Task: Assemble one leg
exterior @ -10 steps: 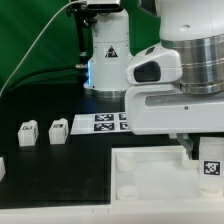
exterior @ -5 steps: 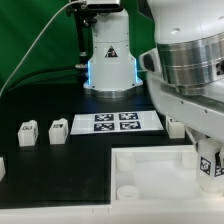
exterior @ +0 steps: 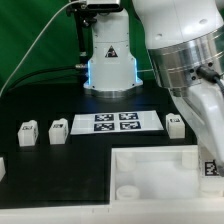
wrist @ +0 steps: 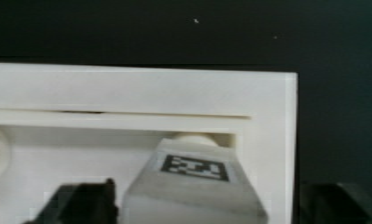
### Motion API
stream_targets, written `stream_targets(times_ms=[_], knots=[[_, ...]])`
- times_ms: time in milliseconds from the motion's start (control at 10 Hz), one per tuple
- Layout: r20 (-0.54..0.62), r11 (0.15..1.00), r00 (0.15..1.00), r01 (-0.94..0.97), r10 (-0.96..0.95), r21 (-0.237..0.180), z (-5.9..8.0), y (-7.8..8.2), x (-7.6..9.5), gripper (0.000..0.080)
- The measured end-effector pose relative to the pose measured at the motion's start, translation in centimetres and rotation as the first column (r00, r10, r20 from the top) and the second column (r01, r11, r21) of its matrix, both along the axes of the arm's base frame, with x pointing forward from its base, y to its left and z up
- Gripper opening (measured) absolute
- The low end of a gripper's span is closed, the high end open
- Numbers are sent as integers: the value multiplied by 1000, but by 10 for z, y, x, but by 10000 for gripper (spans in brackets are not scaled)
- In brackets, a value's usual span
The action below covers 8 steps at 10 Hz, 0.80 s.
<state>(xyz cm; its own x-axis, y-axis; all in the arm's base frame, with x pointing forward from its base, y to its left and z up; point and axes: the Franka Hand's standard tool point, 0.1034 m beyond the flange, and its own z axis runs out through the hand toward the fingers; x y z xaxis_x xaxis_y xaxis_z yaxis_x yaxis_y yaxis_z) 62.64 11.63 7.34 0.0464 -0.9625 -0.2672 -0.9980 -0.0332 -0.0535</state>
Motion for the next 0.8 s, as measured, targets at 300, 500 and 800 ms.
stream_targets(times_ms=[300, 500, 800], knots=[[84, 887, 884, -453, 460, -86, 4, 1, 2, 635], [125, 750, 740, -650, 661, -121, 2, -2, 1, 647], [124, 375, 355, -897, 927, -235, 2, -5, 3, 649]])
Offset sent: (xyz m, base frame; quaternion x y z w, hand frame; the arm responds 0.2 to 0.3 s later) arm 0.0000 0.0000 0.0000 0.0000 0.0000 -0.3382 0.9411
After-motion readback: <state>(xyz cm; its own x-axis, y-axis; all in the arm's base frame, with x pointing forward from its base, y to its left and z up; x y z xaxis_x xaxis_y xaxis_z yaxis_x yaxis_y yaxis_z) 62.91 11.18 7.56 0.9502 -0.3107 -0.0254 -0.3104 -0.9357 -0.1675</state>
